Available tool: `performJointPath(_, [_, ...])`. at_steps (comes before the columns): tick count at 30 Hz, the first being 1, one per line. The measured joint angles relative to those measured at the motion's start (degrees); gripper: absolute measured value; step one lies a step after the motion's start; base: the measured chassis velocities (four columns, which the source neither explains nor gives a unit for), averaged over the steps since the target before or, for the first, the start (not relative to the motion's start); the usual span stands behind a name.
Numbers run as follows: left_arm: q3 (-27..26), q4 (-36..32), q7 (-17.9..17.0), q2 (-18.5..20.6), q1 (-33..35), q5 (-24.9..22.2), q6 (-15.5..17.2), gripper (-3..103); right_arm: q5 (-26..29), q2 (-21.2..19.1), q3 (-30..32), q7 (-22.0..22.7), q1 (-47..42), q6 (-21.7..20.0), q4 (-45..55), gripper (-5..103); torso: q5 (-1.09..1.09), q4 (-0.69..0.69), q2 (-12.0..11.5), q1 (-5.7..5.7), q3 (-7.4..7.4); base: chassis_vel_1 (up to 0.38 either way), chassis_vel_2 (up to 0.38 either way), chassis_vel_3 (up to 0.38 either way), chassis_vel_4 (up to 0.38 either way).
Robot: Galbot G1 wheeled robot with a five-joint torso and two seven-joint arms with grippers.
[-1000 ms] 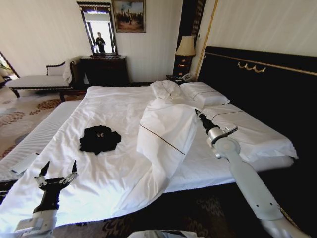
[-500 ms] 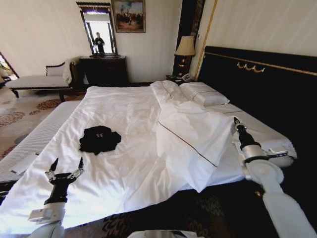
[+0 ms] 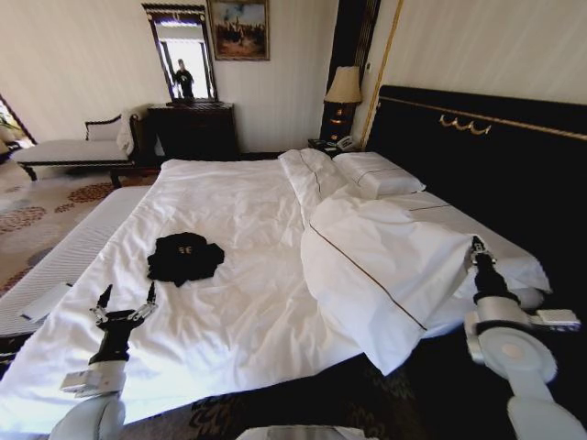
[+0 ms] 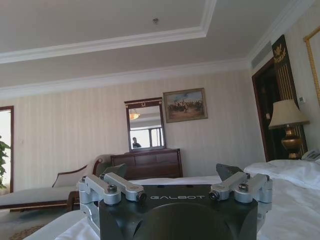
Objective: Fold the clothes on the bed.
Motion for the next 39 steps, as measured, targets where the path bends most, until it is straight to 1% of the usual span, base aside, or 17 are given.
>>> performJointPath(4, [0.6, 0.7, 0.0, 0.3, -1.0, -0.1, 0.0, 100, -0.2, 1.6, 1.0, -0.2, -1.7, 0.8, 0.1, -2, 0.0, 0.04, 0.0, 0.0, 0.0, 0.0, 0.0, 0.0, 0.0])
performJointPath(7, [1.2, 1.6, 0.0, 0.6, -2.0, -0.4, -0.1, 100, -0.1, 3.2, 2.7, -0.3, -3.7, 1.3, -0.3, 1, 0.01, 0.02, 0.0, 0.0, 0.0, 0.0, 0.0, 0.0, 0.0])
performJointPath(8, [1.3, 1.8, 0.0, 0.6, -2.2, -0.5, -0.1, 100, 0.0, 3.5, 3.1, -0.5, -4.2, 1.5, -0.8, 3, 0.01, 0.0, 0.0, 0.01, 0.0, 0.0, 0.0, 0.0, 0.0])
performJointPath(14, [1.0, 2.3, 0.0, 1.3, -2.6, -1.5, -0.4, 100, 0.4, 4.3, 4.9, -1.0, -5.6, 1.9, -2.4, 0, 0.01, 0.04, 0.0, 0.0, 0.0, 0.0, 0.0, 0.0, 0.0])
performJointPath(20, [0.9, 2.9, 0.0, 2.7, -3.2, -2.8, -0.5, 100, 0.9, 6.1, 7.5, -1.3, -7.6, 2.7, -4.9, 0, 0.01, 0.02, 0.0, 0.01, 0.0, 0.0, 0.0, 0.0, 0.0])
performJointPath(27, [1.1, 2.9, 0.0, 3.3, -3.4, -3.4, -0.6, 100, 2.1, 7.0, 9.4, -2.1, -9.7, 3.8, -8.9, 0, 0.01, 0.02, 0.0, 0.01, 0.0, 0.0, 0.0, 0.0, 0.0])
performJointPath(34, [1.5, 2.6, 0.0, 3.1, -3.3, -3.4, -0.7, 100, 1.6, 8.3, 8.4, -2.4, -10.7, 5.0, -13.3, 0, 0.01, 0.01, 0.0, 0.01, 0.0, 0.0, 0.0, 0.0, 0.0])
performJointPath(36, [1.6, 2.6, 0.0, 3.1, -3.4, -3.3, -0.7, 100, 0.7, 8.8, 7.5, -2.4, -10.8, 5.4, -14.5, 0, 0.01, 0.02, 0.0, 0.01, 0.0, 0.0, 0.0, 0.0, 0.0])
performJointPath(39, [1.9, 2.8, 0.0, 3.3, -4.2, -3.5, -0.7, 100, -2.0, 10.1, 4.9, -2.4, -12.4, 6.1, -15.9, 0, 0.0, 0.01, 0.0, 0.01, 0.0, 0.0, 0.0, 0.0, 0.0])
